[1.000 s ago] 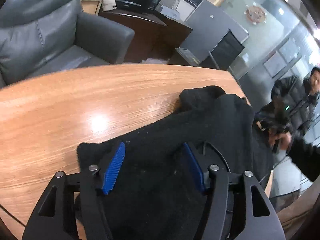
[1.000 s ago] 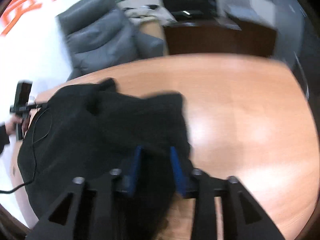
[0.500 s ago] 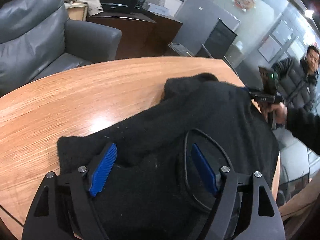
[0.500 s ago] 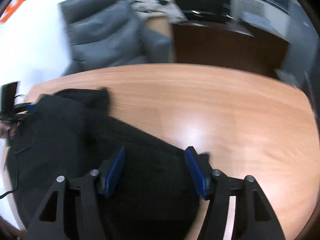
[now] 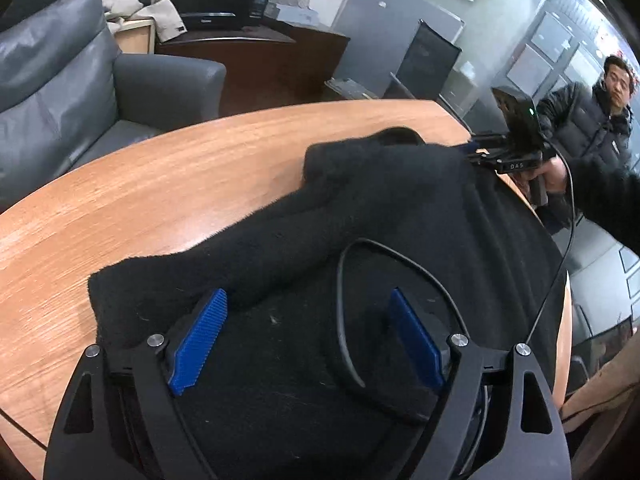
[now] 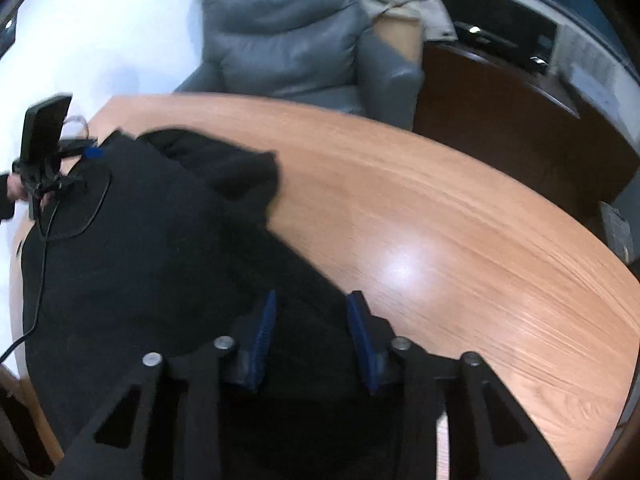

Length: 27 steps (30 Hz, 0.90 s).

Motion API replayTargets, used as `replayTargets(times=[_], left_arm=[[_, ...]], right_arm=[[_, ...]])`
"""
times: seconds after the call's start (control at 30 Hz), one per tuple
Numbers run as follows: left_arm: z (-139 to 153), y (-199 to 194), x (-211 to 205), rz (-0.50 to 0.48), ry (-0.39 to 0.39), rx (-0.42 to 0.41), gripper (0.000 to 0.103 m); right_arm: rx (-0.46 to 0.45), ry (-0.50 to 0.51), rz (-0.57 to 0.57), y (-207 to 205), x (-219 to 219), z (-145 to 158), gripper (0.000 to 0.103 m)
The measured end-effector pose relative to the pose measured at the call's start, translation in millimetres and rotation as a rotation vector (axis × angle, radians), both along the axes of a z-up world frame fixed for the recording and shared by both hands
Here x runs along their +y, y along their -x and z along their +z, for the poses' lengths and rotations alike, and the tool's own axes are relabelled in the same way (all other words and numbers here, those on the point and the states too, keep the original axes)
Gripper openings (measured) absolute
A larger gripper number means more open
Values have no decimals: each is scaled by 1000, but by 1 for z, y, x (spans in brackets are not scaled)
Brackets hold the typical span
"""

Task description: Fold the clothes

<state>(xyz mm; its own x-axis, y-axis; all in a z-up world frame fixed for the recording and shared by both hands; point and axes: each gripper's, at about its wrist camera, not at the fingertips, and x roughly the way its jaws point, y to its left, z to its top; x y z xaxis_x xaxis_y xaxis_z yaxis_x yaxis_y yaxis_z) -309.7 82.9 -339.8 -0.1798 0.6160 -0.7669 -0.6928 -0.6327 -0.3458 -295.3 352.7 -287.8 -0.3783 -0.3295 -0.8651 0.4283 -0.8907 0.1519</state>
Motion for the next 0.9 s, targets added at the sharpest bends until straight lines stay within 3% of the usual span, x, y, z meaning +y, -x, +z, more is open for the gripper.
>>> replayTargets(times=[0.03,0.13,0.2,0.27,0.3,0.4,0.5,0.63,0.67,0.73,0.77,0.9], left_arm=[[-1,1,-2,11,-8,-5,84],[-2,4,-5,24,-37,-26,84],[2,4,-3,21,-44,-25,84],[7,2,0,5,-62,-23,84],[11,2,1,-11,-67,-20,84],[21,0,6,-51,-56,18,85],[30,-2,12,-80,-32,60,90],[26,-2,19,-105,-7,38,92],[23,-3,20,-112,1,37,92],[18,-7,17,-120,14,29,92],[16,-9,15,-121,16,23,92],[6,-11,17,-121,20,11,92]], right_arm=[[15,-2,-36,0,8,2,14],[-17,-7,-120,-1,34,-3,13],[-65,-44,-73,-3,34,-8,12],[-47,-71,-26,-3,22,5,13],[-27,-87,3,-3,15,14,17],[30,-85,178,1,-23,36,43],[-16,-127,306,2,-38,28,43],[-87,-87,327,31,-39,3,43],[-97,-61,314,29,-35,3,41],[-112,-9,284,30,-40,4,18],[-113,12,270,30,-36,7,12],[-73,38,188,35,-16,24,9]])
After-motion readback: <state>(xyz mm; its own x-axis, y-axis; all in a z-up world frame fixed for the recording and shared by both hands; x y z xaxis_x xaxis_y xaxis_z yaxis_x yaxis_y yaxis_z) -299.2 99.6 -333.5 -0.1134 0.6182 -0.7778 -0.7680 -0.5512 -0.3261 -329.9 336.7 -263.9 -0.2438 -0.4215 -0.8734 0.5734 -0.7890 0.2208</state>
